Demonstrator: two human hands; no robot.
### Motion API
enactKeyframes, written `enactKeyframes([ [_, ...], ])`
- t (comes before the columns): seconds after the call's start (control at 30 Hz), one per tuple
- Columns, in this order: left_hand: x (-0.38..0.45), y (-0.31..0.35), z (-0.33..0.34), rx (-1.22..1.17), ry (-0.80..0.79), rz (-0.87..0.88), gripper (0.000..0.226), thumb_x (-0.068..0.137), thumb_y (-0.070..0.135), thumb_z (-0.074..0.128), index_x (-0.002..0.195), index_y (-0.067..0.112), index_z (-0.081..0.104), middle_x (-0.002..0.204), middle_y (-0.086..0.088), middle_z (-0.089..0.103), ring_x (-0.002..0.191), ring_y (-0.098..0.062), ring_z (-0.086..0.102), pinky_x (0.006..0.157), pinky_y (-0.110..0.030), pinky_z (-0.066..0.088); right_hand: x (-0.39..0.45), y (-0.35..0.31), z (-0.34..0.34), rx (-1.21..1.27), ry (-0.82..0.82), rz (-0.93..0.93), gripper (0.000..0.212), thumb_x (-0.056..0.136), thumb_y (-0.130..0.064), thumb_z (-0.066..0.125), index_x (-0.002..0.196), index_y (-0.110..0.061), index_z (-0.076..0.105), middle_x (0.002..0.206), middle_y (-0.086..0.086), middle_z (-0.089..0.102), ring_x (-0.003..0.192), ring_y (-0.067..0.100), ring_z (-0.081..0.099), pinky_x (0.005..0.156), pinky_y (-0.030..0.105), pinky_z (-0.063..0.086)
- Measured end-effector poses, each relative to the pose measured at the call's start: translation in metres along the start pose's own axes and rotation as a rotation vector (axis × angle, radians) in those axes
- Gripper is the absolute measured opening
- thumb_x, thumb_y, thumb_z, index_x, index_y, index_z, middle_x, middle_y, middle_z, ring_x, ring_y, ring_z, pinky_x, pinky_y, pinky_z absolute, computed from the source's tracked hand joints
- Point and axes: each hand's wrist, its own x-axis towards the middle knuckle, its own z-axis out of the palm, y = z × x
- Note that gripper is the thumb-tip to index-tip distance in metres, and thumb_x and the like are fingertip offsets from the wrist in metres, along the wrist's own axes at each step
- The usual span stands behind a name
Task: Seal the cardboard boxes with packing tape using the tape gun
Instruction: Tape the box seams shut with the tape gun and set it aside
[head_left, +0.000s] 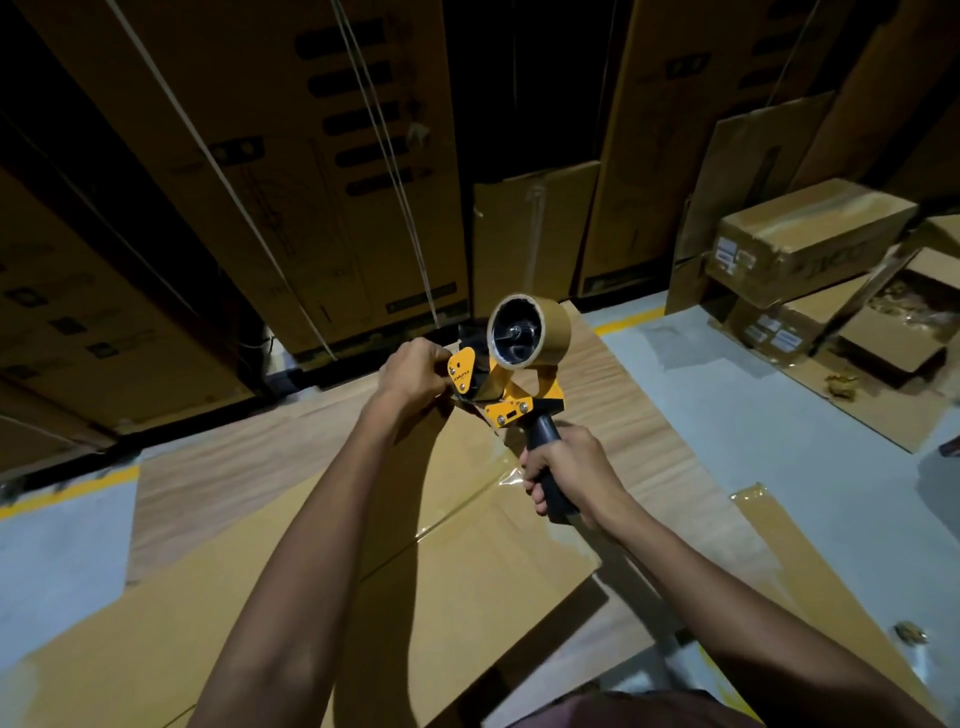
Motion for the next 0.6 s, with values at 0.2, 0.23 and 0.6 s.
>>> enactKeyframes([
  [0.2,-0.013,-0.018,0.016,-0.296,0.095,-0.167,0.012,0.075,0.027,0.082,0.079,0.024,0.071,0.075,0.012,0.073,0.079,-0.01,0.07,0.074,-0.039,0.058,-0.004,-0.002,0.008,-0.059,0.077,-0.017,0.012,0.075,0.007,0.06,0.087,0.006,0.063,0.064,0.018,0.064,0.052,0.026,0.056,0.05,0.034,0.05],
  [0.23,-0.016,-0.017,0.02,-0.336,0.138,-0.223,0.011,0.076,0.027,0.081,0.078,0.023,0.07,0.073,0.011,0.072,0.079,-0.012,0.07,0.074,-0.039,0.058,-0.004,0.0,0.009,-0.086,0.088,-0.036,0.011,0.076,0.006,0.06,0.086,0.005,0.064,0.064,0.018,0.065,0.052,0.026,0.057,0.051,0.034,0.051],
  [0.6,-0.032,-0.004,0.036,-0.402,0.323,-0.38,0.022,0.081,0.037,0.078,0.074,0.017,0.072,0.075,0.007,0.07,0.082,-0.018,0.063,0.088,-0.041,0.036,-0.034,0.0,-0.006,-0.262,0.14,-0.045,0.008,0.076,0.004,0.059,0.079,-0.002,0.063,0.06,0.016,0.064,0.051,0.027,0.055,0.051,0.034,0.05],
])
